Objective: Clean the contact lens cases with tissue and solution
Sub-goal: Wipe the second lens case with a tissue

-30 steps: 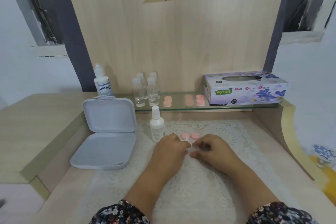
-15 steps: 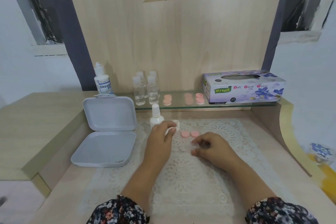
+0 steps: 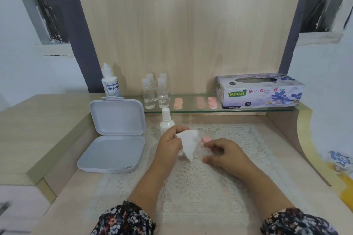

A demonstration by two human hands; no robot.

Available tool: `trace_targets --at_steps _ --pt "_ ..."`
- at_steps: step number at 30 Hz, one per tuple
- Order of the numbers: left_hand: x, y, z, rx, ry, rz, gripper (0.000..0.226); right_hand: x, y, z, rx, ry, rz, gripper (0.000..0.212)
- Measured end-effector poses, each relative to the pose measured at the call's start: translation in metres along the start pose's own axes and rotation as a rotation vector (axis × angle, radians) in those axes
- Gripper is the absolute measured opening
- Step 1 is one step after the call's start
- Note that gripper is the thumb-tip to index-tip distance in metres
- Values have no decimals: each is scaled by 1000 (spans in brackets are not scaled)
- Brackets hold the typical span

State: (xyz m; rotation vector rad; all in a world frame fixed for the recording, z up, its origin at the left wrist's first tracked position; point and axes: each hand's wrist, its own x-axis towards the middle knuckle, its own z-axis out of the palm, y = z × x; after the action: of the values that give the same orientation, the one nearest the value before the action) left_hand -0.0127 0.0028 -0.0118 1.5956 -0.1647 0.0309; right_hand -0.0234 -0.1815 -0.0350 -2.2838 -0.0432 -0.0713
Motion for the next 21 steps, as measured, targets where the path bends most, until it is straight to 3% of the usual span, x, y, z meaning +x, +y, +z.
trace_targets --at_steps 6,17,21 --pt "0 -2 2 -15 22 21 43 -5 -2 -1 76 26 -21 56" --pt "3 -9 7 45 114 215 26 -8 -12 10 -89 224 -321 10" --pt "1 -10 8 150 189 275 27 -10 -14 11 25 289 -334 17"
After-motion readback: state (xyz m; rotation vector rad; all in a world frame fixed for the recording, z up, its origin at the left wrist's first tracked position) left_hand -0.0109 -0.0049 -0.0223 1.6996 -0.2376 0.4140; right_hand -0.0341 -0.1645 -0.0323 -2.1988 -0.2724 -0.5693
